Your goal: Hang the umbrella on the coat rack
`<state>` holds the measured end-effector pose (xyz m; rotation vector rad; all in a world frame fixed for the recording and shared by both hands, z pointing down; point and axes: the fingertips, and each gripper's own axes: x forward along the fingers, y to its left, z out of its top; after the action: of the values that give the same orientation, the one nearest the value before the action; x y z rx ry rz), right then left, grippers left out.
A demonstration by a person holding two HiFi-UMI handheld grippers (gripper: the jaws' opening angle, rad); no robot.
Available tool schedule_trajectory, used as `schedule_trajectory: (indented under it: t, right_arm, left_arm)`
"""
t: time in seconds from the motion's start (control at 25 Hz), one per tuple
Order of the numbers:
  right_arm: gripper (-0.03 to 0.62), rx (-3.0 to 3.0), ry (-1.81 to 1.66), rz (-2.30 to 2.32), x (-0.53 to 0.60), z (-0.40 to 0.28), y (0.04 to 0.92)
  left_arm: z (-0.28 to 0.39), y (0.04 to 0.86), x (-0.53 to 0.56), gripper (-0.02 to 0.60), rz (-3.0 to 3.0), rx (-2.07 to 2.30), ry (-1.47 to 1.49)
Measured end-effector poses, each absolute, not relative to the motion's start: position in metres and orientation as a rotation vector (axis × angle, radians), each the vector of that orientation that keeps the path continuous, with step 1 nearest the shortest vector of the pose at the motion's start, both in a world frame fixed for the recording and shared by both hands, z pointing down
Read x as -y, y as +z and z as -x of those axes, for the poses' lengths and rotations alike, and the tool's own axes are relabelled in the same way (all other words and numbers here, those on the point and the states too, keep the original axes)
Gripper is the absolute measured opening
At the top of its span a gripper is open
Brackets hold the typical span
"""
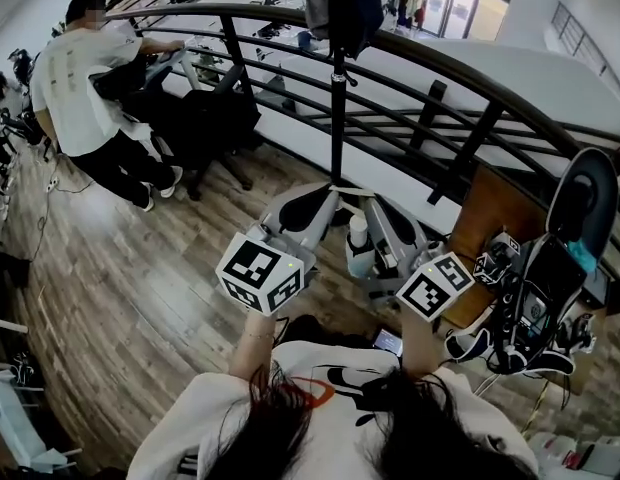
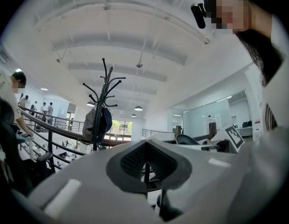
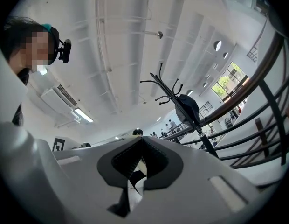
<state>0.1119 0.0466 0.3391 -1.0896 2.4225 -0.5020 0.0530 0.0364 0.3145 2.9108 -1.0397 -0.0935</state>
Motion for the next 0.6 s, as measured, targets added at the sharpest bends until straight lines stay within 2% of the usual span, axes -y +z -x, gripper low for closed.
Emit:
schedule_trajectory:
  t: [0.6]
  right_arm:
    - [0.023, -2.398, -0.529, 1.084, 0.016, -0.13, 0.357]
  left_arm:
    - [-0.072, 0.334, 0.025, 0.0, -2.917, 1.055, 0.042]
